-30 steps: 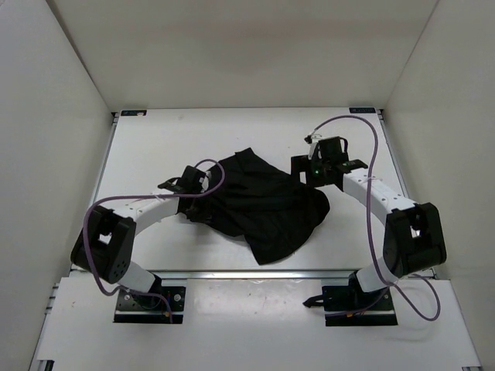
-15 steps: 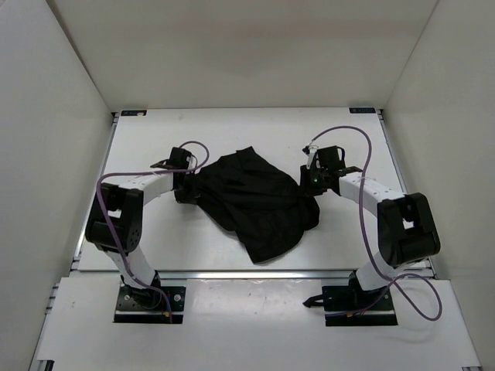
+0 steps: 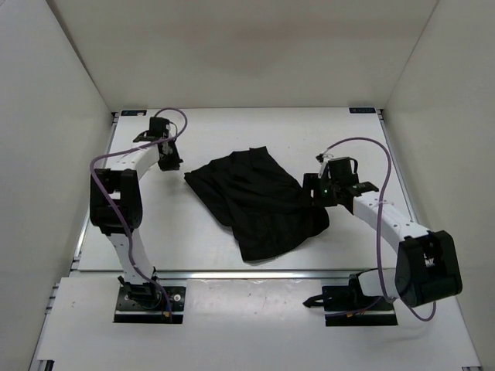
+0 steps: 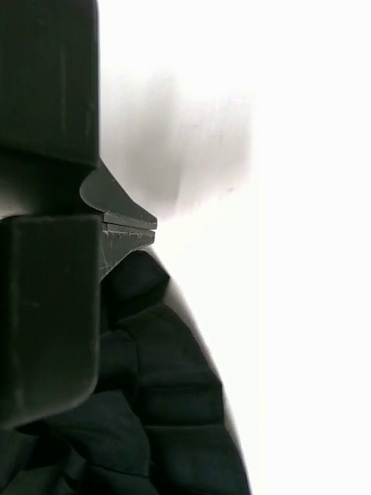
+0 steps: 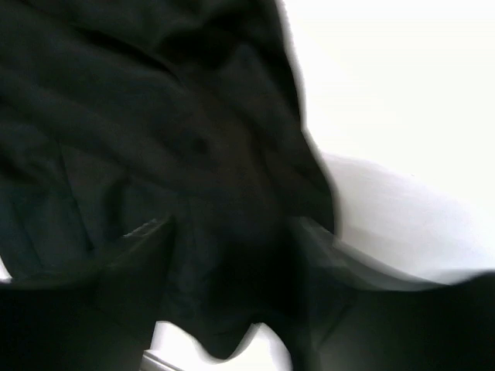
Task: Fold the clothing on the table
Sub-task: Flatten the skirt out
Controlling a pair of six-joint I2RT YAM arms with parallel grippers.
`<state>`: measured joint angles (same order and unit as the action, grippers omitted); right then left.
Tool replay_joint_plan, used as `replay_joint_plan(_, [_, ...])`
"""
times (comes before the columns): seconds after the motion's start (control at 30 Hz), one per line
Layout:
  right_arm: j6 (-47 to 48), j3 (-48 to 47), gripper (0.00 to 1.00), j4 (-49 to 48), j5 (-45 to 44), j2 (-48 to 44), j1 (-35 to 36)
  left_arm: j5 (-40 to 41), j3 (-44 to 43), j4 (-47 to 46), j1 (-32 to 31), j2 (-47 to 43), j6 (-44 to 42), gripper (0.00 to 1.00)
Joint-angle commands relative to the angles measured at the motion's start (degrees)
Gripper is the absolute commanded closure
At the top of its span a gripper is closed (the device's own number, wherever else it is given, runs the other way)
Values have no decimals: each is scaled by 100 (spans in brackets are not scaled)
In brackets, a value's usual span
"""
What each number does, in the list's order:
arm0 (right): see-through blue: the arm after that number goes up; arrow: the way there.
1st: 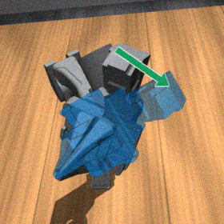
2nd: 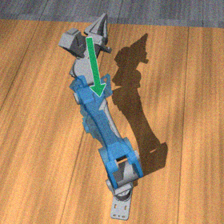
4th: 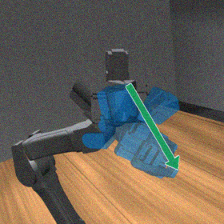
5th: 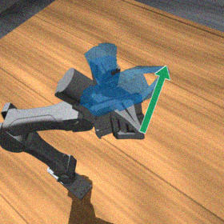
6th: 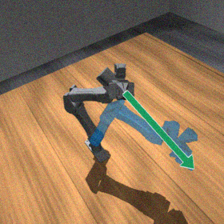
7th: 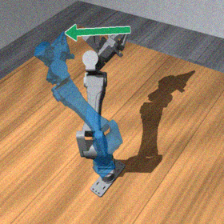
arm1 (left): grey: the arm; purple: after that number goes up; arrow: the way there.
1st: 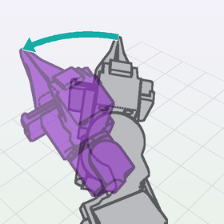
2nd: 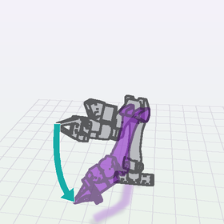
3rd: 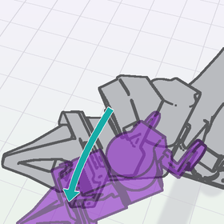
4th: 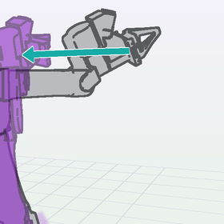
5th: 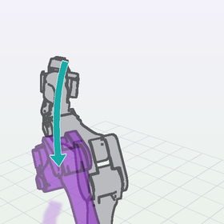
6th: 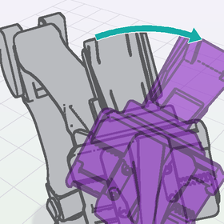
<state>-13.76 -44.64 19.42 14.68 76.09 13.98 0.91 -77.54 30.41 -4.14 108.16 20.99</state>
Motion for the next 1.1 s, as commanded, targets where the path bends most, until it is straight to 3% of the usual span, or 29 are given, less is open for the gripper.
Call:
replay_joint_plan(0.0, [-66, 52, 35, 88, -149, -349, 333, -38, -367, 333, -174, 56, -227, 100])
replay_joint_plan(0.1, [22, -429, 22, 71, -203, -333, 229, 67, -289, 422, -534, -137, -324, 94])
replay_joint_plan(0.2, [363, -1096, 20, -8, -324, -61, 237, 120, -61, 457, -877, -478, -342, 66])
replay_joint_plan(0.27, [602, -1457, 19, -95, -343, 150, 377, 138, 185, 396, -957, -847, -272, 34])
replay_joint_plan(0.3, [768, -1729, 19, -70, -430, 343, 517, 129, 369, 334, -940, -1101, -254, 25])
replay_joint_plan(0.4, [1146, -2337, 18, 88, -580, 888, 789, 85, 730, 325, -895, -1708, -148, 8])
replay_joint_plan(0.53, [1805, -2593, 19, -26, -370, 1477, 1203, -64, 1292, 263, -887, -2456, -61, 2])
replay_joint_plan(0.7, [2052, -2786, 20, -17, -334, 2277, 1774, -433, 2031, 263, -974, -3238, 185, 2])
replay_joint_plan(0.97, [2167, -3269, 19, -158, -395, 3033, 2153, -978, 2647, 123, -1045, -3732, 379, 2])
replay_joint_plan(1.07, [2255, -3454, 25, -131, -615, 3324, 2223, -1057, 2709, 114, -1054, -3784, 396, 3])
